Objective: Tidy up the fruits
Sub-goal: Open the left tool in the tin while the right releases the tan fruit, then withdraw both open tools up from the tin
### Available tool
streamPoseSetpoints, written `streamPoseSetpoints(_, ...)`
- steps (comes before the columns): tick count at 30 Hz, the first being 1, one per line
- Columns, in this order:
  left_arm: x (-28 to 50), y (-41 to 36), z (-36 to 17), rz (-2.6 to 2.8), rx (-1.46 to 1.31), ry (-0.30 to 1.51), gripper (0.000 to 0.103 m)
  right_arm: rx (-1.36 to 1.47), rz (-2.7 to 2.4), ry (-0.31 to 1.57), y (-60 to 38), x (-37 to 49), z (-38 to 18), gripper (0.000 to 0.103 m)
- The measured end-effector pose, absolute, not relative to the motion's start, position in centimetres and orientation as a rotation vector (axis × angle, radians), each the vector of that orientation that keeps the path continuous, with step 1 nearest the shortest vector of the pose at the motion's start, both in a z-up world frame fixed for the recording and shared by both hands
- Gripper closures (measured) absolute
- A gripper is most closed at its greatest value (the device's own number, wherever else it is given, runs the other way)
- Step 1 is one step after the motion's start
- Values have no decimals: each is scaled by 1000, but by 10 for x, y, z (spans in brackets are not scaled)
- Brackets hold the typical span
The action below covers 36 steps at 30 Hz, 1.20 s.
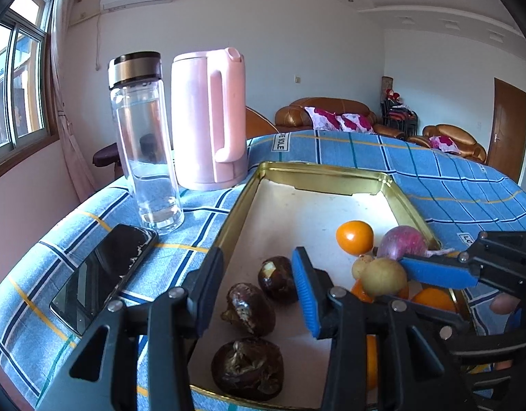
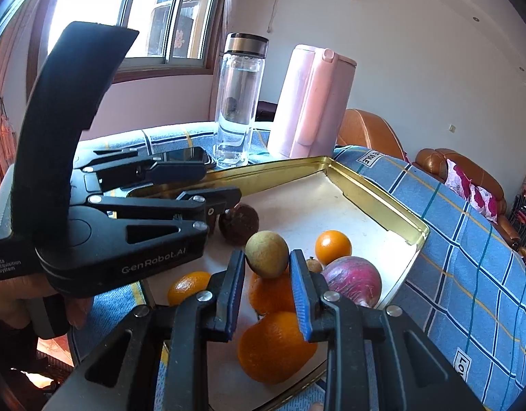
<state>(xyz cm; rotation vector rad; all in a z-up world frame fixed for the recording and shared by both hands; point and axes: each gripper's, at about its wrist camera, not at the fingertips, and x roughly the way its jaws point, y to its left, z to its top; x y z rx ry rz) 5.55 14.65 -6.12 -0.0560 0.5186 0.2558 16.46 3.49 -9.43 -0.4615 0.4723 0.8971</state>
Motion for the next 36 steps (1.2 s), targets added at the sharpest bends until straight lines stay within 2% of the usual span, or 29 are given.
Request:
streamPoseSetpoints(1,54,146,-60,259,-54,514,53,-460,897,470,34,164,-94,74)
streamPoseSetpoints(3,51,145,-57,271,-49,498,39,-459,890,469,33,163,-94,72)
streamPoseSetpoints(5,46,144,-53,273,-50,480,31,-460,872,466,30,163,-94,59)
streamPoseSetpoints(13,31,132,-34,249,-39,414,21,-401,783,423,2,157,-77,47)
streamPoseSetpoints(15,28,127,-30,249,-33,401,12,-391,742,395,-8,155,-71,42)
streamPoseSetpoints(17,25,123,-27,248,-26,388,10,-377,709,373,-18,153,-65,36)
streamPoseSetpoints(19,24,118,-25,239,-20,385,8,-356,694,366,-26,153,-61,36)
streamPoseSetpoints(21,23,114,-22,241,-14,379,3,-332,662,355,-35,152,-57,33)
streamPoseSetpoints(23,21,110,-20,234,-8,371,2,-308,631,344,-43,151,-54,22)
streamPoseSetpoints(25,21,105,-18,227,0,369,2,-282,605,339,-51,151,-51,19)
streamPoseSetpoints(36,19,92,-16,220,30,368,0,-218,572,327,-65,150,-43,15)
